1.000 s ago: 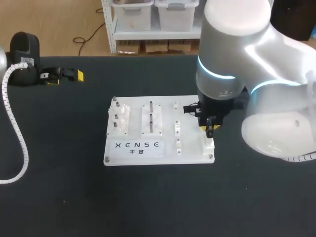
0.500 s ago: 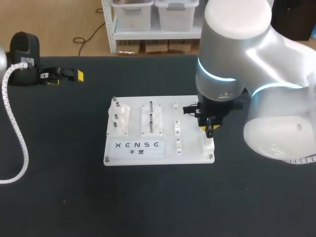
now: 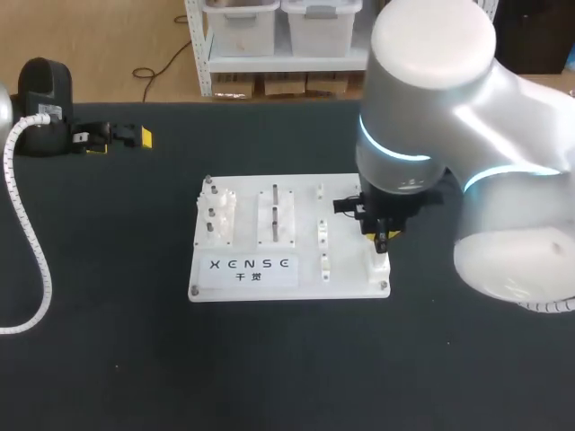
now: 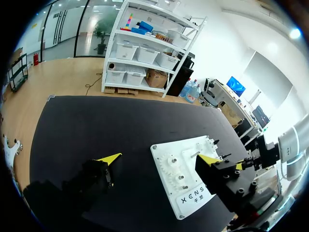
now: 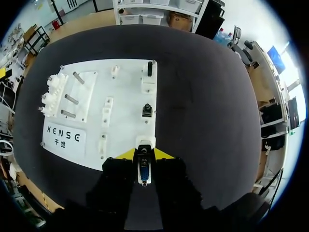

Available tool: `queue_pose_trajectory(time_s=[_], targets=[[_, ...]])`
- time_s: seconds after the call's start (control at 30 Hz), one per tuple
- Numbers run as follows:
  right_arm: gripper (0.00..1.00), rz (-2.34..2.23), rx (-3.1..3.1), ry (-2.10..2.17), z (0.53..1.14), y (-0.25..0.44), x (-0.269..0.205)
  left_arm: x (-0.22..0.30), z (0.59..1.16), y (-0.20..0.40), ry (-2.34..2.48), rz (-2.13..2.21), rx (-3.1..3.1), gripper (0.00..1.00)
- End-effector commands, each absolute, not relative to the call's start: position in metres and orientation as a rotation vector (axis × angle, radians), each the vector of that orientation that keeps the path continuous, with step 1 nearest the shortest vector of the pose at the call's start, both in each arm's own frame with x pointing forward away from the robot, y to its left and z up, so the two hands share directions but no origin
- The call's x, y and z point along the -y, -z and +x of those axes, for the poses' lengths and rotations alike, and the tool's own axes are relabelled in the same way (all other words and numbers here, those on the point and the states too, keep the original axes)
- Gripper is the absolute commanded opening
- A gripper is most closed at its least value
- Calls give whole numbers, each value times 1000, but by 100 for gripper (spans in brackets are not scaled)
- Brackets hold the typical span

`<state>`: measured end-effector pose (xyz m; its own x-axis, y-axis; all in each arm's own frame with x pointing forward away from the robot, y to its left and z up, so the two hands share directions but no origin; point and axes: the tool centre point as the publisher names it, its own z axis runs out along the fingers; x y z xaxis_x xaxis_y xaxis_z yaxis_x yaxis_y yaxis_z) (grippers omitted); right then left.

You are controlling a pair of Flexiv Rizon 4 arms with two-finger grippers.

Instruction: Insert the USB connector, Ethernet cable, and multi-pin plug into their matching sockets one by one.

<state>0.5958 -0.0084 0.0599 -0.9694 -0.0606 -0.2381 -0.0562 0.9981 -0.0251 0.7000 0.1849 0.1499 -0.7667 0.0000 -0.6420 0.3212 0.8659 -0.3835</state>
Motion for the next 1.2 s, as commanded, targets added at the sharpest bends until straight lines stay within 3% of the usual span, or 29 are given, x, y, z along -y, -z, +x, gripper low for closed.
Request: queue_pose_trajectory(time_s=[0.03, 1.2], targets=[[0, -69, -2881, 14, 587, -51, 12, -185, 700, -150, 637, 231, -2374, 100], [0, 10, -2967, -12, 592, -25, 11, -185, 700, -150, 637, 231, -2374, 100]])
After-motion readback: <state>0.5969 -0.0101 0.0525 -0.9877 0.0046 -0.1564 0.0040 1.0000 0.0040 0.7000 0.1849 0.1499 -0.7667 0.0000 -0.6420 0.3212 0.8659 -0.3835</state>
